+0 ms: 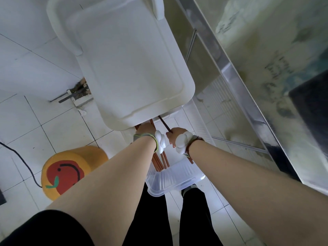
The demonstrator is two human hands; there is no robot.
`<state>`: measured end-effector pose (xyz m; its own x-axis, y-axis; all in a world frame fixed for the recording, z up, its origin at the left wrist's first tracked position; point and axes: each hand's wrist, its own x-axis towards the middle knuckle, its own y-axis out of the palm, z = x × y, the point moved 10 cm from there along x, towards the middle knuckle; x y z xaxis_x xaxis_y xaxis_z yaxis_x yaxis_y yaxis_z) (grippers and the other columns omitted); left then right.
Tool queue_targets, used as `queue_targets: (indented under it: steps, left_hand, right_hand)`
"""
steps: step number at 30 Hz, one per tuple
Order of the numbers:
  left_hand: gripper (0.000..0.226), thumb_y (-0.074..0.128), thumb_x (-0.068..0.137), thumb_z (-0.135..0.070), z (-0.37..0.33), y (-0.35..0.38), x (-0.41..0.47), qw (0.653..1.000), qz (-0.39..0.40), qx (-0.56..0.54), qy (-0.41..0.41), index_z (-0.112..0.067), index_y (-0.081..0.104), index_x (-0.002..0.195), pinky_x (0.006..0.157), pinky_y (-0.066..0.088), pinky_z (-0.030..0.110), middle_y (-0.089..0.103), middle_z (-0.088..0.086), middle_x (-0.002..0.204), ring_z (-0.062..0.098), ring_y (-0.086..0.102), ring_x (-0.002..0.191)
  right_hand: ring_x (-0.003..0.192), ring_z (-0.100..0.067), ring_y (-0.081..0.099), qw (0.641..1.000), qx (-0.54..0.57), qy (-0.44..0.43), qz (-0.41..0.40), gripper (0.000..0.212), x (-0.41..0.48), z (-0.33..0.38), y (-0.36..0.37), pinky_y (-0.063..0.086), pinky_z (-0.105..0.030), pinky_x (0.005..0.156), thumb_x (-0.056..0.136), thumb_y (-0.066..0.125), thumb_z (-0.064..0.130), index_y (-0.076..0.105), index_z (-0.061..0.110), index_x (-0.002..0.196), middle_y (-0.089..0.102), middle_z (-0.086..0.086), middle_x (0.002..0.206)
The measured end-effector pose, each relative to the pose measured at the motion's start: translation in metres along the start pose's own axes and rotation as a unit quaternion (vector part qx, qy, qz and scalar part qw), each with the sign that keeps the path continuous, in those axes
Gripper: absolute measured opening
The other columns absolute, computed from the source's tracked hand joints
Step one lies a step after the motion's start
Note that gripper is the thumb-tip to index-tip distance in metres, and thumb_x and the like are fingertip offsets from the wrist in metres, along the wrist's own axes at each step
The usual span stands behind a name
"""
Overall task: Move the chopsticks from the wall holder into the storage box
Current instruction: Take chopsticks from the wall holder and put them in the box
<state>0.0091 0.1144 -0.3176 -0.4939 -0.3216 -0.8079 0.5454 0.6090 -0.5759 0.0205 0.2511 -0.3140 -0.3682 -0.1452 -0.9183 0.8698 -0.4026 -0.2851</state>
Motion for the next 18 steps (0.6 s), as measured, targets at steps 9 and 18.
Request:
queue_targets:
  steps: [9, 18]
  left_hand:
    - [0.055, 0.046, 0.097, -0.010, -0.005, -0.009, -0.016, 1.000, -0.007, 0.028, 0.001, -0.018, 0.008, 0.058, 0.079, 0.020, 0.025, 0.011, 0.001, 0.063, 0.020, 0.027, 0.094]
    - [0.037, 0.057, 0.089, -0.013, -0.007, -0.008, -0.040, 0.994, 0.090, -0.054, 0.032, -0.018, 0.036, 0.059, 0.083, 0.050, 0.031, 0.050, 0.008, 0.075, 0.026, 0.056, 0.086]
  right_hand:
    - [0.085, -0.026, 0.053, 0.996, -0.076, -0.025, -0.045, 0.032, 0.003, -0.003, -0.001, 0.037, -0.029, 0.073, 0.097, 0.031, 0.036, 0.052, 0.013, 0.098, 0.064, -0.012, 0.114]
    - [0.107, -0.030, 0.060, 0.998, -0.044, -0.038, -0.039, 0.034, -0.019, 0.009, -0.002, 0.040, -0.027, 0.076, 0.095, 0.044, 0.028, 0.054, 0.006, 0.119, 0.062, -0.012, 0.119]
